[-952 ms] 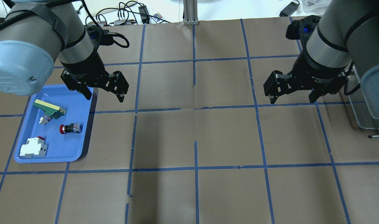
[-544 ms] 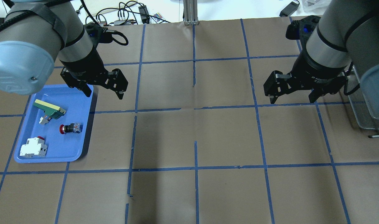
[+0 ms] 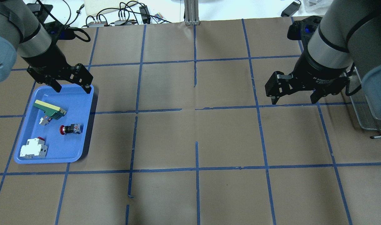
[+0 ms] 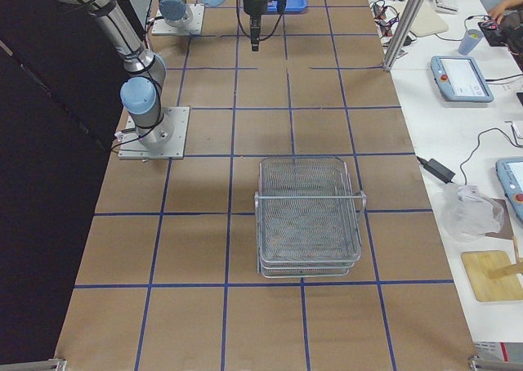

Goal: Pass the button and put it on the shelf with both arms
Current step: 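Move the left gripper down over the red push button in the blue tray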

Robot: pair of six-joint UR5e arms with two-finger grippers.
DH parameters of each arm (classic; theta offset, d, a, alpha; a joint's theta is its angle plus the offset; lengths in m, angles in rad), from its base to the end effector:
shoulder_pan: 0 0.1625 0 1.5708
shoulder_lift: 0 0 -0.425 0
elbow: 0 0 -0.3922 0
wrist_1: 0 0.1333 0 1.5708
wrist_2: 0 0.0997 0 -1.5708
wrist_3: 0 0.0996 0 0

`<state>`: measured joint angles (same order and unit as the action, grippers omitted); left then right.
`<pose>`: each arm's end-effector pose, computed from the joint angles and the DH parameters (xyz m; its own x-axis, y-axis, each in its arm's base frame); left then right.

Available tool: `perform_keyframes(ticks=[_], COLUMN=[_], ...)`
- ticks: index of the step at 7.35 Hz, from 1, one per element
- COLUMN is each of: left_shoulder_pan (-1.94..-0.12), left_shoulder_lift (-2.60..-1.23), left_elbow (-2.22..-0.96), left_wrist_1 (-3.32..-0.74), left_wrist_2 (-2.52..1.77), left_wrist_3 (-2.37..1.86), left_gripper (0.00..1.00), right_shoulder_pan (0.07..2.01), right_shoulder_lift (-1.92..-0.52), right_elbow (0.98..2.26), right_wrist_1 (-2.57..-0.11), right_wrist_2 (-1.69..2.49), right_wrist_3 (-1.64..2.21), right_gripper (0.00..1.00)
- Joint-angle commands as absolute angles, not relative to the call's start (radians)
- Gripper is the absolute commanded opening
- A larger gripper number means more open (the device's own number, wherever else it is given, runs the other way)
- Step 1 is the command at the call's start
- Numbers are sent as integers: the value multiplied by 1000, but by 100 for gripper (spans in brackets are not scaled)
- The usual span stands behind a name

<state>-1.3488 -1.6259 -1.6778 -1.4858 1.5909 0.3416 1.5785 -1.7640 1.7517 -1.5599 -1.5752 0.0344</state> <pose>-0.0175 -0.5188 0.4166 -0.9928 0.1198 0.0069 0.1200 0.9896 0.0793 0.1360 -0.4094 0.4850 -0.9996 0.0267 0.0044 0.0267 0.9996 -0.0016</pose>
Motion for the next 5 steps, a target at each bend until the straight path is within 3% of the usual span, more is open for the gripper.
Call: perform_keyframes(ticks=[1,5], left_shoulder_pan=[-1226,-1139], left_shoulder_lift=[-1696,-1799], left_elbow=[-1668,-1683], left_wrist_1=[-1428,-1399], left_wrist_2=[1583,1585], left_wrist_3=[595,1337], left_gripper=[100,100], right_shoulder_pan=[1578,1578], right_shoulder_lift=[-1764,-1764], right_elbow=[1752,1752], right_wrist_1=[-1560,-1562], right_wrist_2=[-1575,-1574], right_wrist_3=[37,40], right_gripper=[100,100])
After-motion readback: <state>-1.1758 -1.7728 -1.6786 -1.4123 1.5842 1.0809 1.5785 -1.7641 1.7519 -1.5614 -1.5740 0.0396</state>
